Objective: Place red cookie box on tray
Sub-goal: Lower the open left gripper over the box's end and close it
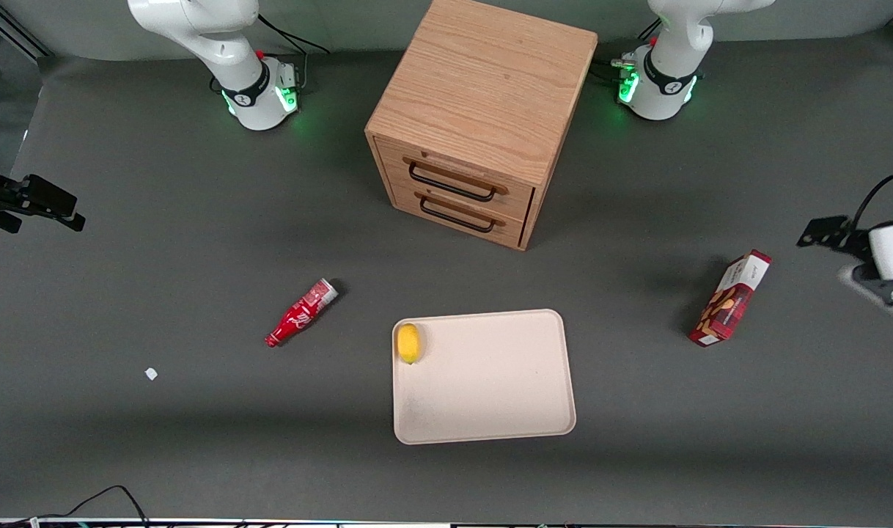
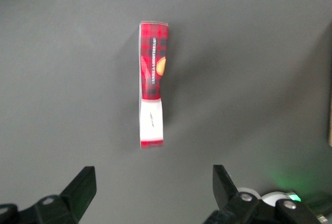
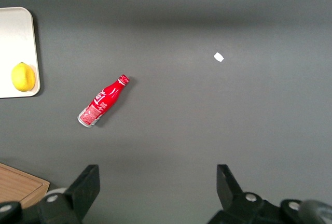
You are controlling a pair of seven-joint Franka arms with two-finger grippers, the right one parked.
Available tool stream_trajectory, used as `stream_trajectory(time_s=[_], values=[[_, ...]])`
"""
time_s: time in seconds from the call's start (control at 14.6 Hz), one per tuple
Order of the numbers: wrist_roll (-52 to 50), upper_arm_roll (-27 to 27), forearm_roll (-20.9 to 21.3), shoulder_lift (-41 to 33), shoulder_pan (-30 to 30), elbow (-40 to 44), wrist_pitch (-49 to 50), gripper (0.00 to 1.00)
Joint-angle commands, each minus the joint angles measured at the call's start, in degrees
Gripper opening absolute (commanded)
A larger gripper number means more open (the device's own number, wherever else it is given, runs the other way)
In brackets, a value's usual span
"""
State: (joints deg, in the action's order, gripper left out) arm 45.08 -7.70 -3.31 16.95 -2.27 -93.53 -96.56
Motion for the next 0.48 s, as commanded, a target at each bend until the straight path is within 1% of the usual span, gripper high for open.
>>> stream_trajectory(time_s=[0.0, 0.14, 0.41], values=[[2.99, -0.21, -2.31, -1.92, -0.11, -11.29, -12.12, 1.0], [2.99, -0.12, -2.31, -1.3, -0.02, -16.48, -20.21, 1.0], [2.99, 0.23, -2.4, 0.01, 0.16, -24.4, -32.35, 1.0]])
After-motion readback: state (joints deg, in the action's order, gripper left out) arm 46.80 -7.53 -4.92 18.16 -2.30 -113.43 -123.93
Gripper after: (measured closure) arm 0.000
